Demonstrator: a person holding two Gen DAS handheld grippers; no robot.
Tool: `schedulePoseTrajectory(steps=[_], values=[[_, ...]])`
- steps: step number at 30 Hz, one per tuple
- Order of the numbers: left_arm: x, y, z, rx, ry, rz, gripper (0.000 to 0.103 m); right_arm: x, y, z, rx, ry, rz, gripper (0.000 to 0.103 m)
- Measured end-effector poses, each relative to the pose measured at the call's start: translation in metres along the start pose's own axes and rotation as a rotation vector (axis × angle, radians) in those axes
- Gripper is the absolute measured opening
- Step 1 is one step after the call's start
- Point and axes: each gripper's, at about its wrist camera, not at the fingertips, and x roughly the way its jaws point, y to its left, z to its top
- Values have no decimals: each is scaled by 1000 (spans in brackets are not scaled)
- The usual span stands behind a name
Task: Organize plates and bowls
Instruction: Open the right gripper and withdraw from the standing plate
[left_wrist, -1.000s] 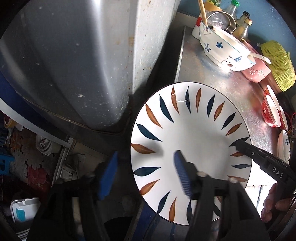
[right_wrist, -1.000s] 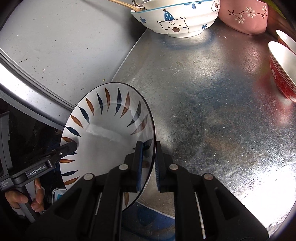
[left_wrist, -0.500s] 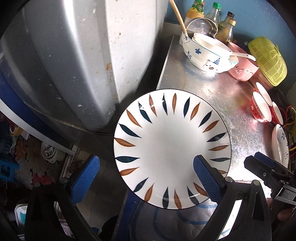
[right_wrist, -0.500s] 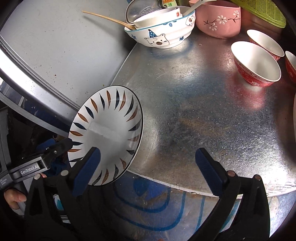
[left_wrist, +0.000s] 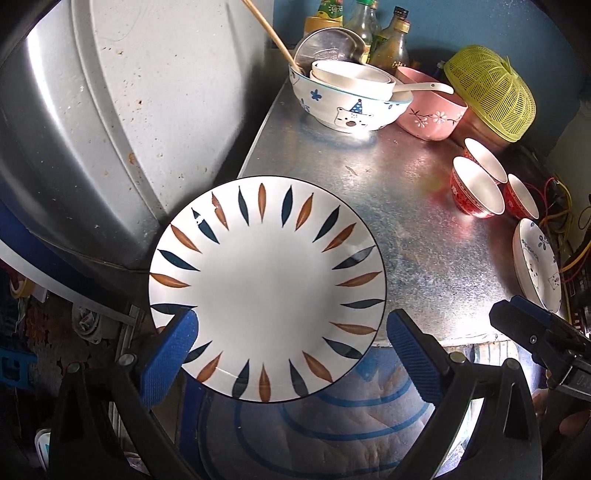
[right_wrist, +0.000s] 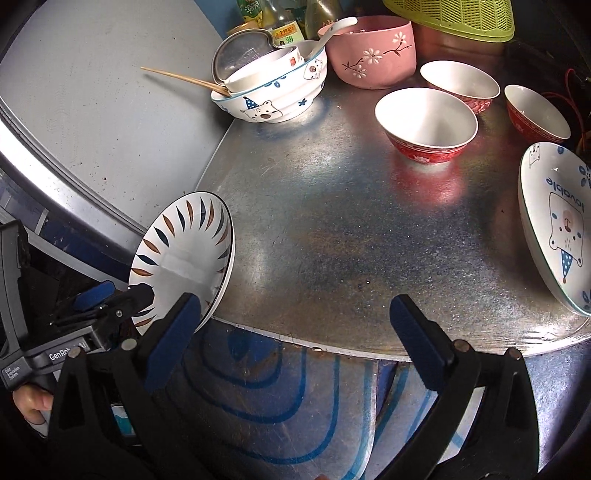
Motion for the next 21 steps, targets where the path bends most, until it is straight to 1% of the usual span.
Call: schedulePoseTrajectory(steps=[10, 21], values=[[-2, -48, 6, 71, -8, -41, 102, -31, -32, -9, 51, -46, -34, 103], [3, -107, 6, 161, 2, -103, 102, -65, -73, -21, 131, -91, -93, 103]])
